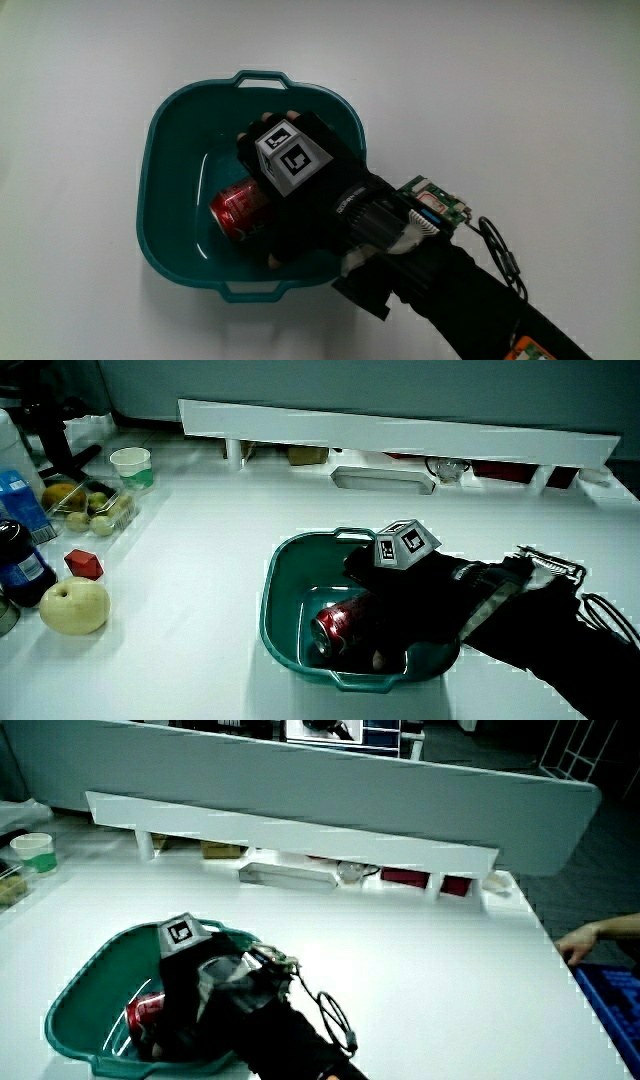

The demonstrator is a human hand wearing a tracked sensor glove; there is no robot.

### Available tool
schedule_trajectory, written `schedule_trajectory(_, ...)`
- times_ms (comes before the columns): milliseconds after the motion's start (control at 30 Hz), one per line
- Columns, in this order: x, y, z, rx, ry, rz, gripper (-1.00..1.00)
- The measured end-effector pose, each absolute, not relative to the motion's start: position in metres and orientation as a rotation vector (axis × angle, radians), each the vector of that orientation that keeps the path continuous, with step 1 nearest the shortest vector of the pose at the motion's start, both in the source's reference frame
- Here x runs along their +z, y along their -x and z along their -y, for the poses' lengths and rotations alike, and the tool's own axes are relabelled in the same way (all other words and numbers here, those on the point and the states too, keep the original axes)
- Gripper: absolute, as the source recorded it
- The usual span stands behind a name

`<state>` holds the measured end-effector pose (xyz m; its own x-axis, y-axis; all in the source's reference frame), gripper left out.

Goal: Pick cola from plate

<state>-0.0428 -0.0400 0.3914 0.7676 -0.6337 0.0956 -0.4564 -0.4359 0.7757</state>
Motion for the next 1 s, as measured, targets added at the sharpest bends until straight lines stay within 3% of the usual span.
schedule_trajectory(467, 0.412, 0.055, 0.038, -0.259, -2.051, 0.835, 0.0)
schedule_trajectory(1000, 0.41, 0.055, 0.037, -0.218, -2.177, 0.932, 0.57)
